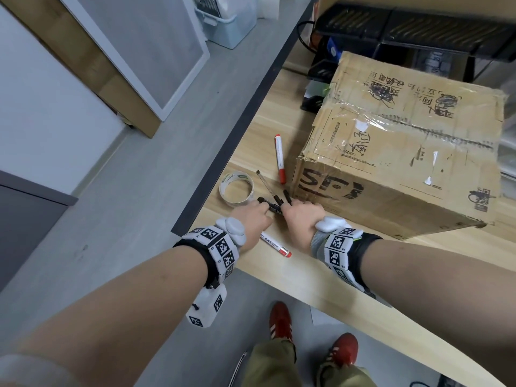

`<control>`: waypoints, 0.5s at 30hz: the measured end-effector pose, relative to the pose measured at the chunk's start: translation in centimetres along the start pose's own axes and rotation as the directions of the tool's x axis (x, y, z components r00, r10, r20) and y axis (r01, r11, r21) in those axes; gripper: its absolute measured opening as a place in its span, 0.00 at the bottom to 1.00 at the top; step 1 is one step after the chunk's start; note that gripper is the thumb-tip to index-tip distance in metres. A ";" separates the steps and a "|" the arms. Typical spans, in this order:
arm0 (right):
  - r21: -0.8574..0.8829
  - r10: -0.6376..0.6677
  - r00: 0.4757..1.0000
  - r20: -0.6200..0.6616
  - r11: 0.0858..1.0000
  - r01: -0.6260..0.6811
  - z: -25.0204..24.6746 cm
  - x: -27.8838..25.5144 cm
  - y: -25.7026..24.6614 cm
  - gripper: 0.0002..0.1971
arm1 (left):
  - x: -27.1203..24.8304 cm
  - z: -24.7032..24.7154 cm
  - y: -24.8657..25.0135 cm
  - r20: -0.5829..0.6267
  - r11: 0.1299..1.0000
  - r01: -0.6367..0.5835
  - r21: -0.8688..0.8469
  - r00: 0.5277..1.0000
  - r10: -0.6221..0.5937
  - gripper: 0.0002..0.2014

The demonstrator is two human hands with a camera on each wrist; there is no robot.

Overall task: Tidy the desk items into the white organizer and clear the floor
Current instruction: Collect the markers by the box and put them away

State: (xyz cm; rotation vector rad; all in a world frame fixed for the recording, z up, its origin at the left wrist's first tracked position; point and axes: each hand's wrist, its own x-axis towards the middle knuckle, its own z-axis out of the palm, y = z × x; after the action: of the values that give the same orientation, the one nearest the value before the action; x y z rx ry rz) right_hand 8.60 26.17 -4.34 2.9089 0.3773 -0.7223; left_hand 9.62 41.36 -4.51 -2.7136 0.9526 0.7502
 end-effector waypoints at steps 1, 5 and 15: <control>0.012 -0.006 1.000 -0.004 1.000 0.006 0.0 -0.1 0.2 0.16 | 0.1 0.1 0.2 -0.012 1.000 0.004 0.008 1.000 -0.004 0.10; 0.046 -0.011 1.000 -0.016 0.999 0.012 -0.3 -0.4 0.5 0.14 | 0.5 -0.2 0.9 -0.056 1.000 0.004 0.029 0.998 -0.002 0.10; 0.236 0.041 0.998 0.050 0.970 -0.052 -1.0 -1.0 1.6 0.06 | 1.6 -2.3 2.3 0.257 0.999 -0.025 -0.038 0.966 0.034 0.12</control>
State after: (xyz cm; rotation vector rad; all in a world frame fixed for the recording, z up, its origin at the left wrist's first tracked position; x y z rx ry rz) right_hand 8.66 24.58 -2.90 3.1043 0.2310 -0.8806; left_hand 10.20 38.00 -3.31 -2.5501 0.9279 1.1025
